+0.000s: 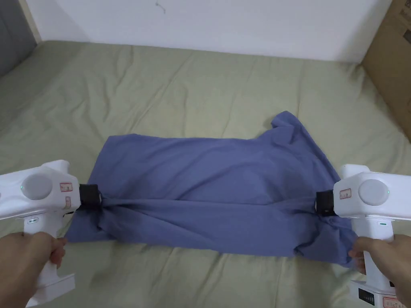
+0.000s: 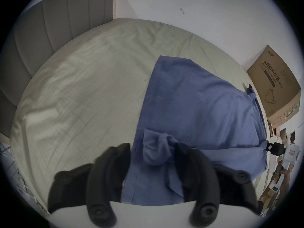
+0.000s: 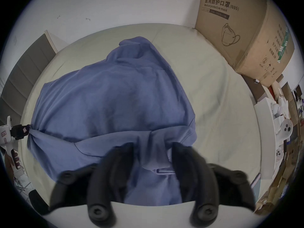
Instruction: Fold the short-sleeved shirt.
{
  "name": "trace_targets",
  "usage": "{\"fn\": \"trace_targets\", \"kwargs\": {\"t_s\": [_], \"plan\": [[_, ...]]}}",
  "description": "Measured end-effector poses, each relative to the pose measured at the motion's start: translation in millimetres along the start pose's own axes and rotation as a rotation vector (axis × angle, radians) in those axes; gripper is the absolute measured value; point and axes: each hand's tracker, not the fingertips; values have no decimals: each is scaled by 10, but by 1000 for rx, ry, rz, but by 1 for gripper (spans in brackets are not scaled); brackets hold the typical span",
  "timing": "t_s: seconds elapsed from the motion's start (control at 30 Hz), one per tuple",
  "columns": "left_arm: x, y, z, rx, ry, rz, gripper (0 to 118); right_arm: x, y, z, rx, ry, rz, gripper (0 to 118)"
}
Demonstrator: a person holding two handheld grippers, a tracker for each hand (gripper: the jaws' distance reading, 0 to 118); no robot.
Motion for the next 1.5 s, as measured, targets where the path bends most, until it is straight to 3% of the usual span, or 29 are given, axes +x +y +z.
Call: {"fn": "trace_targets", "kwargs": {"t_s": [0.17,0.23,0.3,0.37,0.47,0.57,0.63,0.67,0.7,0.73,0.77,0.8,0.87,1.0,1.07,1.1,1.13,1.17,1.2,1.3,1.33,1.4,1.5], "plan": [[-75,-47,573,196,-74,31,69,67,-73,644,241,11,25,67],[-63,-171,944,335,-120,-31,74,87,-242,1034,384,39,26,68],[12,-394,1324,480,-67,-109,78,106,-545,1437,573,14,7,68],[59,-681,1705,629,-32,-201,78,135,-895,1849,767,52,-11,68],[115,-1049,2105,775,-78,-283,78,164,-1318,2220,870,95,39,68],[281,-1294,2367,857,-66,-356,74,-85,-1576,2514,937,40,84,62],[372,-1417,2500,902,-74,-368,49,-207,-1686,2670,965,16,91,15],[409,-1472,2560,921,-78,-374,49,-285,-1708,2739,1000,1,74,15],[440,-1524,2614,935,-82,-374,42,-318,-1743,2791,1012,-11,57,10],[443,-1556,2611,957,-77,-379,16,-323,-1759,2842,1006,15,51,7],[462,-1592,2629,962,-71,-379,0,-303,-1811,2851,998,36,50,3],[411,-1606,2731,960,-170,-339,0,-288,-1811,2859,1013,18,35,1],[424,-1624,2769,968,-136,-335,0,-262,-1827,2901,1014,42,29,0],[382,-1648,2825,959,-147,-331,0,-149,-1780,2854,962,26,10,0],[390,-1653,2835,949,-134,-365,0,-59,-1568,2628,796,-30,41,0],[386,-1654,2836,946,-134,-368,0,18,-1425,2437,677,-22,41,8],[426,-1671,2835,944,-147,-369,0,134,-1312,2198,593,6,-14,27],[430,-1668,2827,938,-154,-364,0,212,-1209,1976,507,-1,-63,57],[437,-1660,2816,929,-156,-357,0,393,-1097,1626,360,-7,-95,69],[489,-1664,2761,907,-179,-344,0,672,-912,857,107,59,-206,69],[499,-1665,2737,899,-178,-342,0,729,-856,621,38,42,-249,69],[530,-1677,2696,881,-174,-348,0,806,-831,319,-37,93,-280,69],[517,-1670,2622,850,-164,-356,0,605,-886,155,-89,77,-236,69]]}}
